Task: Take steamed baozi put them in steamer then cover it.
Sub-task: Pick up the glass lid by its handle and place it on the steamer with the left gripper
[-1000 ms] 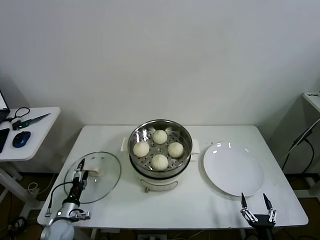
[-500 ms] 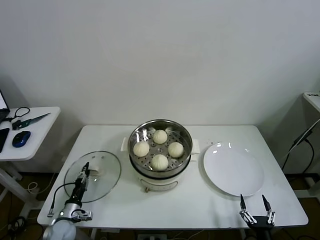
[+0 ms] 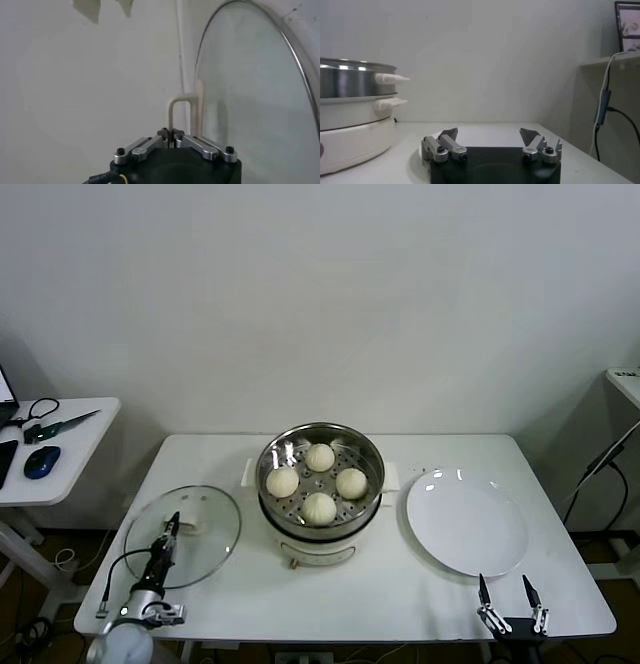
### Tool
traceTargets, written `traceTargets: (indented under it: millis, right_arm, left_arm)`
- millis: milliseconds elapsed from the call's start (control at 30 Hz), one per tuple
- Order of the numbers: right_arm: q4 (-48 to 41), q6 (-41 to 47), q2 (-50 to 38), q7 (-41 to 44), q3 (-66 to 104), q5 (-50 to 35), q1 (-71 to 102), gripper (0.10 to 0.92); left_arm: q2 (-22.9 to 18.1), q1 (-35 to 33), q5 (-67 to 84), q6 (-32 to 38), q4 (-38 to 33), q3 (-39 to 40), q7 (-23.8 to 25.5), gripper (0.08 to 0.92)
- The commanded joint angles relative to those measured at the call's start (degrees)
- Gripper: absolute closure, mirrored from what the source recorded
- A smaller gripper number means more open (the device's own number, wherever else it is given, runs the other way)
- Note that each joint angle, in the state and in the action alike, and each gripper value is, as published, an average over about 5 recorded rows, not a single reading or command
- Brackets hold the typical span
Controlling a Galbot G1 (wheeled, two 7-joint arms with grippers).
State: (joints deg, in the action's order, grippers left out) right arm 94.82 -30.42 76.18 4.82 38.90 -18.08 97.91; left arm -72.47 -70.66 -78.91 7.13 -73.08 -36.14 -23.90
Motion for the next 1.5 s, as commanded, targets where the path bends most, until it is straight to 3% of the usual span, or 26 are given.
traceTargets:
  millis: [33, 367, 567, 800, 933, 1133, 1500]
  right_arm:
    - [0.75, 0.83, 0.18, -0.87, 0.26, 1.09, 0.27, 0.203]
    - [1.51, 2.41, 1.04, -4.15, 0.17, 5.58, -0.27, 0.203]
    - [1.44, 2.94, 1.17, -4.96, -0.73, 6.46, -1.1, 0.203]
    - [2.14, 4.01, 0.74, -5.33, -0.85, 6.5, -1.85, 0.203]
    - [2.01, 4.04, 0.37, -5.46, -0.87, 6.32, -2.27, 0.203]
    - [1.21, 3.58, 0.07, -5.71, -1.02, 5.88, -2.8, 0.203]
    - [0.5, 2.63, -0.37, -5.58, -1.06, 4.39, -3.11, 0.203]
  left_arm:
    - [0.31, -0.66, 4.05, -0.93, -3.49, -0.07, 1.39, 0.868]
    - [6.61, -6.6, 23.73, -22.03, -30.51, 0.44, 18.87, 0.868]
    - [10.31, -6.77, 23.64, -32.36, -41.58, 3.89, 24.2, 0.868]
    - [11.5, -0.41, 16.56, -42.13, -49.28, 15.93, 29.14, 0.868]
    - [9.25, 2.91, 10.13, -45.31, -50.97, 24.15, 32.78, 0.868]
    - [1.31, 7.4, 0.37, -47.62, -48.76, 32.99, 37.09, 0.868]
    - [-11.4, 14.78, -8.34, -48.25, -38.99, 42.15, 38.28, 0.868]
